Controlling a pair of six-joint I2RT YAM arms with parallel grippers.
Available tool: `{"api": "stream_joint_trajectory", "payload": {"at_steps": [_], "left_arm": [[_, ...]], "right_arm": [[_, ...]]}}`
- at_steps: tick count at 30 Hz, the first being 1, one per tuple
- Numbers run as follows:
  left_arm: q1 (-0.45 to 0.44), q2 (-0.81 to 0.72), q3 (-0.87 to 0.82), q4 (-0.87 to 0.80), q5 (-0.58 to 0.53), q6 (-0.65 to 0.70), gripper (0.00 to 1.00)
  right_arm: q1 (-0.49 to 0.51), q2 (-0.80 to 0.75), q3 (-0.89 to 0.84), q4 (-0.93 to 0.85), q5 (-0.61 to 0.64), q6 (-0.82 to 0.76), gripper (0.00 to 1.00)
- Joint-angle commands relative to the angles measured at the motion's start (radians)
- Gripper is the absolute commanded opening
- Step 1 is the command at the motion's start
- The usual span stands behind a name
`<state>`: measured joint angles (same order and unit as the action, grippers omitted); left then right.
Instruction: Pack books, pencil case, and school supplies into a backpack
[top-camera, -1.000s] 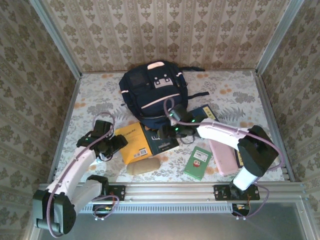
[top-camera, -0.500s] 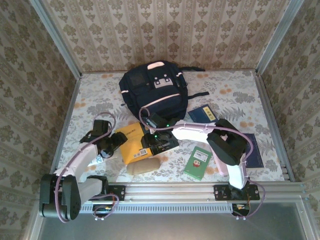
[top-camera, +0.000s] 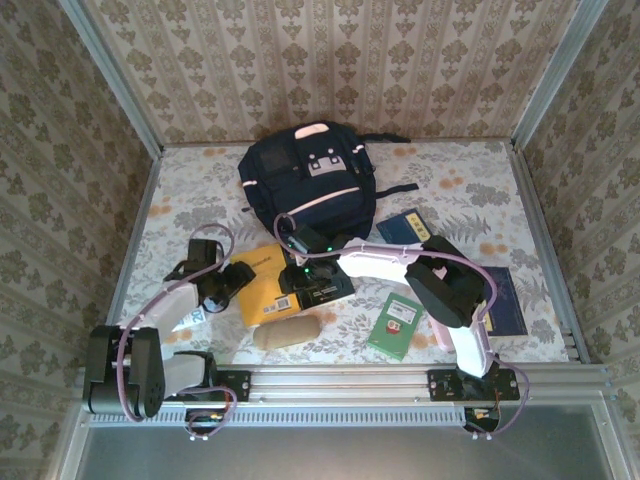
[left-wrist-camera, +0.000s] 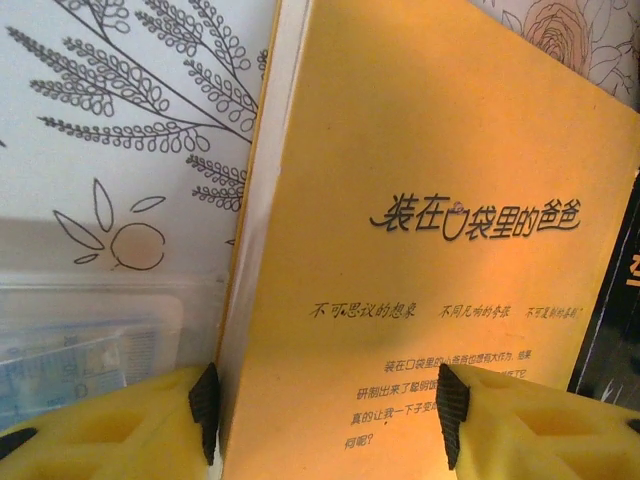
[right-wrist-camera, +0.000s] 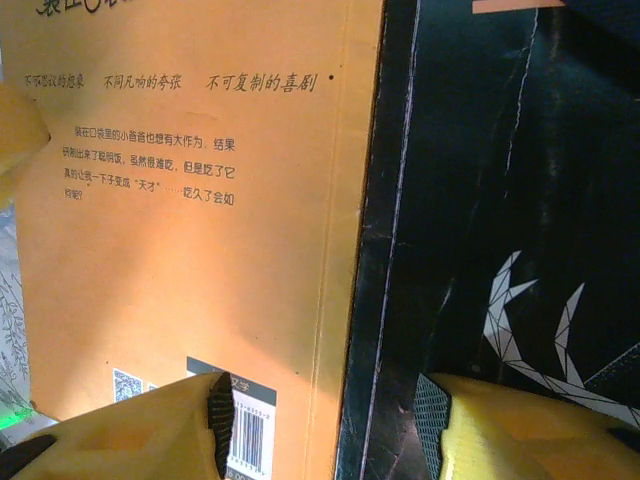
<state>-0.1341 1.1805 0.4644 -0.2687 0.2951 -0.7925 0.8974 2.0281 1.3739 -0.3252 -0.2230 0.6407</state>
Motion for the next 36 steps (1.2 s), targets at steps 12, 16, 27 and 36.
{"api": "stream_joint_trajectory", "payload": {"at_steps": [12, 16, 27, 36], "left_arm": [[-0.014, -0.249, -0.047, 0.037, 0.134, -0.044, 0.48], [-0.013, -0.217, -0.086, 0.126, 0.182, -0.082, 0.46], [-0.013, -0.158, -0.041, 0.095, 0.196, -0.030, 0.16], [-0.009, -0.300, 0.117, -0.201, 0.058, 0.088, 0.03]], "right_arm": [[0.006, 0.113, -0.030, 0.021, -0.009, 0.025, 0.53], [0.005, 0.113, -0.031, 0.024, -0.009, 0.030, 0.53], [-0.007, 0.095, -0.051, 0.034, -0.006, 0.043, 0.52], [-0.040, -0.006, -0.090, 0.039, 0.020, 0.056, 0.60]]}}
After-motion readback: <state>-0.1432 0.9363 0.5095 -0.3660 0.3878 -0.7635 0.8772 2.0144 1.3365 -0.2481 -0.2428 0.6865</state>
